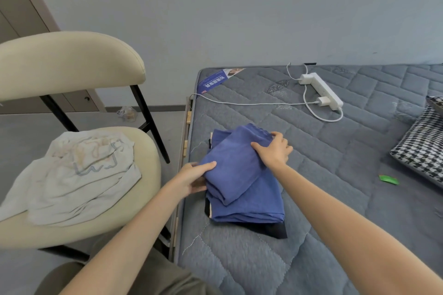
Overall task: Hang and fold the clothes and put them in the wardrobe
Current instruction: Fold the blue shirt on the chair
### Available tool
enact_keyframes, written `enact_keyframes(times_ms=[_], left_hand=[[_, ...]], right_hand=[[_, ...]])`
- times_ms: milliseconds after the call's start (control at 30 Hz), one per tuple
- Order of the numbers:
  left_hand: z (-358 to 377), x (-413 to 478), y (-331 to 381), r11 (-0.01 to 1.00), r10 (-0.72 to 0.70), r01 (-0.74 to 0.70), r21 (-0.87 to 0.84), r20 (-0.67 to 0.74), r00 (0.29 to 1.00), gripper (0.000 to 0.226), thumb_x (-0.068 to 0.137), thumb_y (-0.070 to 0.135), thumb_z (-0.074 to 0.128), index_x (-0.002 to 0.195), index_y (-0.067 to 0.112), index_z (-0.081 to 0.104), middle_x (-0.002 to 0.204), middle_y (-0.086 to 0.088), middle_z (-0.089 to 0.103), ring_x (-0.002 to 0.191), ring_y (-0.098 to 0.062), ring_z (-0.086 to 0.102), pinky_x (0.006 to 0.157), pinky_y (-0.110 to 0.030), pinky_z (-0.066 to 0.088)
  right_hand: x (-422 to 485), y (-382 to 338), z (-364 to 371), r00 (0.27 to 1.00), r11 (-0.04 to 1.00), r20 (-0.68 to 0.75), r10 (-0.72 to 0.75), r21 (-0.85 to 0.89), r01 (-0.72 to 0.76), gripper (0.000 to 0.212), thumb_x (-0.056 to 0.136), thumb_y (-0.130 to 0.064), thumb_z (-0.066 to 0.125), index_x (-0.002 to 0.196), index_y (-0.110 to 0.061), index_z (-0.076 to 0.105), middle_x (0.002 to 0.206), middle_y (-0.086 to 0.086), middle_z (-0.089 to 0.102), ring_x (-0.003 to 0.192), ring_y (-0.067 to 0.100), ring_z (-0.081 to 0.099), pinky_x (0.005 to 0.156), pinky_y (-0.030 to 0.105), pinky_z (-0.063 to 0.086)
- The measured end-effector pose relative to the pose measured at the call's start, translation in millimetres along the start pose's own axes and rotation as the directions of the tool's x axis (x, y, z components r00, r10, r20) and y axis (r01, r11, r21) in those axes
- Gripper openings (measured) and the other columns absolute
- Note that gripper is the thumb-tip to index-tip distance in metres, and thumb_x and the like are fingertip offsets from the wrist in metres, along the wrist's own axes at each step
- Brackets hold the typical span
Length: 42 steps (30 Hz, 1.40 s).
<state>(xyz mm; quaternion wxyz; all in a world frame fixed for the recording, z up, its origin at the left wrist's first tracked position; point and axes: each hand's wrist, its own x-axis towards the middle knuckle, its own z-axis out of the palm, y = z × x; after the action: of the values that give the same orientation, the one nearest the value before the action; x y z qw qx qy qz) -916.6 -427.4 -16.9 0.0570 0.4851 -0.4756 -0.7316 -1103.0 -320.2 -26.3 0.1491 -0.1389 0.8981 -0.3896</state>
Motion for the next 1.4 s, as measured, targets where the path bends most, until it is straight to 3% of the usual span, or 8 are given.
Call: enact_keyframes(times_ms=[133,267,367,500,733,1067,1233,1400], left_hand=[[3,7,14,0.925,0.222,-0.194,0.327,-0.048,0.974,0.082,0.082,0.04,0.07,0.147,0.01,0.028,0.142,-0.008,0.042,0.123,-0.025,0.049,0.09,-0.033,0.047],[17,9,22,0.797,0.263,-0.284,0.533,0.118,0.958,0.062,0.088,0.046,0.061,0.135,0.01,0.042,0.129,-0.003,0.051,0.11,-0.018,0.053,0.085,-0.026,0.043],[22,14,16,0.737,0.311,-0.33,0.589,0.138,0.94,0.052,0.088,0.047,0.059,0.125,0.012,0.05,0.12,0.002,0.055,0.109,-0.02,0.055,0.09,-0.031,0.044],[21,15,8,0.713,0.361,-0.355,0.604,0.118,0.925,0.052,0.09,0.047,0.056,0.128,0.012,0.045,0.117,0.001,0.052,0.104,-0.015,0.05,0.086,-0.027,0.038],[18,4,13,0.714,0.456,-0.467,0.522,0.159,0.875,0.03,0.093,0.038,0.054,0.115,0.018,0.047,0.107,0.005,0.056,0.102,-0.015,0.056,0.078,-0.023,0.042],[39,-18,-7,0.908,0.175,-0.231,0.351,0.185,0.967,0.043,0.092,0.036,0.057,0.114,0.02,0.025,0.121,-0.001,0.044,0.096,-0.014,0.058,0.057,-0.028,0.058],[35,-15,-17,0.722,0.201,-0.222,0.655,0.109,0.974,0.04,0.095,0.043,0.046,0.116,0.019,0.023,0.114,-0.005,0.044,0.08,-0.02,0.057,0.067,-0.036,0.055],[53,-13,-13,0.382,0.689,-0.405,0.831,0.035,0.724,0.042,0.099,0.033,0.039,0.137,0.016,0.033,0.137,-0.009,0.031,0.124,-0.026,0.032,0.093,-0.032,0.035]], right_hand=[[-15,2,8,0.978,0.958,-0.072,0.195,0.226,-0.174,0.087,0.082,-0.039,0.071,0.144,-0.004,0.02,0.146,0.02,0.024,0.132,0.037,0.024,0.106,0.042,0.029],[-18,6,15,0.889,0.716,0.172,0.424,0.538,-0.445,0.083,0.085,-0.042,0.068,0.14,0.0,0.021,0.141,0.017,0.035,0.125,0.034,0.043,0.103,0.043,0.041],[-18,16,23,0.889,0.675,0.286,0.358,0.578,-0.458,0.074,0.087,-0.044,0.063,0.138,-0.001,0.032,0.131,0.012,0.05,0.114,0.029,0.053,0.095,0.041,0.048],[-17,23,30,0.915,0.701,0.315,0.252,0.593,-0.396,0.055,0.089,-0.047,0.058,0.126,-0.007,0.051,0.12,0.009,0.061,0.106,0.024,0.059,0.094,0.04,0.05],[-16,4,29,0.974,0.792,0.216,0.073,0.581,-0.188,0.046,0.093,-0.036,0.055,0.13,-0.011,0.043,0.12,0.007,0.059,0.105,0.022,0.06,0.088,0.038,0.052],[-4,10,-5,0.945,0.904,0.282,-0.165,0.427,0.03,0.065,0.095,-0.034,0.056,0.146,-0.028,0.017,0.138,0.002,0.043,0.116,0.021,0.053,0.1,0.042,0.046],[-15,23,-3,0.942,0.944,0.108,-0.318,0.126,0.305,0.055,0.097,-0.026,0.049,0.147,-0.029,0.026,0.15,0.002,0.032,0.132,0.027,0.033,0.109,0.034,0.026],[-26,16,3,0.839,0.844,0.088,-0.537,0.061,0.533,0.045,0.101,-0.014,0.04,0.145,-0.021,0.039,0.152,-0.003,0.034,0.14,0.016,0.025,0.112,0.02,0.018]])
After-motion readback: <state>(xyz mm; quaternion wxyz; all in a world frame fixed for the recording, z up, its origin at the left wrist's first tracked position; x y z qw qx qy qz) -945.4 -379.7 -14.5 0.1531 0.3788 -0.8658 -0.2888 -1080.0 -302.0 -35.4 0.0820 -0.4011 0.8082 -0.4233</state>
